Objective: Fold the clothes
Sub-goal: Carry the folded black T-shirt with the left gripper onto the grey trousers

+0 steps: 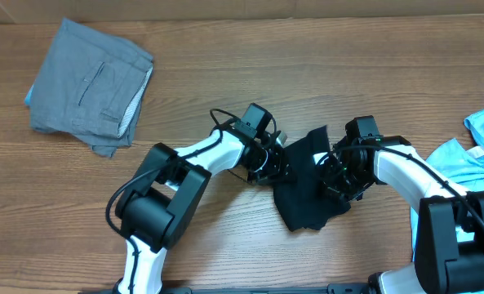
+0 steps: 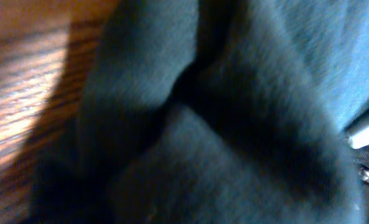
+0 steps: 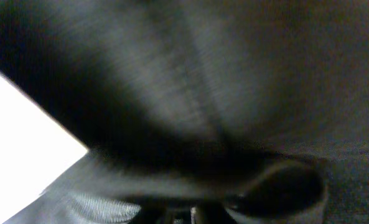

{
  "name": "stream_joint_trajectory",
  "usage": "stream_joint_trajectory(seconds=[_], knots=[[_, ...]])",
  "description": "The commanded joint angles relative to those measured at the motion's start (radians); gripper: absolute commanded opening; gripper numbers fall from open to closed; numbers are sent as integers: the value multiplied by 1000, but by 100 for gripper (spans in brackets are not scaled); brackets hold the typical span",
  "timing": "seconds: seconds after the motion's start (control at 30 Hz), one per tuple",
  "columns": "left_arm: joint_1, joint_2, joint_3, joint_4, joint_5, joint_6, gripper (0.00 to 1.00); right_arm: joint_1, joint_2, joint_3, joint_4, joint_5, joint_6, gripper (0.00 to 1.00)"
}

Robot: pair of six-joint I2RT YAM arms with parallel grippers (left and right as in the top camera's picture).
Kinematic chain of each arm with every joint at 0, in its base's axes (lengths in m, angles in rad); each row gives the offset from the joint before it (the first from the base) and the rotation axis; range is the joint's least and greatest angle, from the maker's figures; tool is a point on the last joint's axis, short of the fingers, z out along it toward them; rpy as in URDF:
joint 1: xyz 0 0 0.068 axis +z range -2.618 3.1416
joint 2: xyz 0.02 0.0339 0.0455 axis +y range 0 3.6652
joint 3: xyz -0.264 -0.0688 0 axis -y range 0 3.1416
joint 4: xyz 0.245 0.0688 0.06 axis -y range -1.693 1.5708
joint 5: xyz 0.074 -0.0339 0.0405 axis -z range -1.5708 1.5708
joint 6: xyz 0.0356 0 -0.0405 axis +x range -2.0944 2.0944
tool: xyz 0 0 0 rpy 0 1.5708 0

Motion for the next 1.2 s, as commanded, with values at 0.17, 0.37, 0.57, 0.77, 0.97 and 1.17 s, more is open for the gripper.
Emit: stream_joint_trajectory(seconds=[0.17,0.37,0.57,0.77,0.97,1.17], knots=[[19,10,-19,-74,-136,87,4,4,-39,42,-110,-73,-6,5],[190,-158,52,-279,-129,287,4,4,-240,189,-233,-71,-6,7],[436,-316,237,-361,-76,389,4,4,-364,301,-245,-69,-5,11],[756,-323,364,-248,-95,381,4,4,-381,307,-273,-69,25,11],[995,-220,363,-167,-196,382,4,4,-381,307,-312,-69,25,10],[1146,-88,363,-128,-198,390,100,4,-381,307,-338,-69,25,10]])
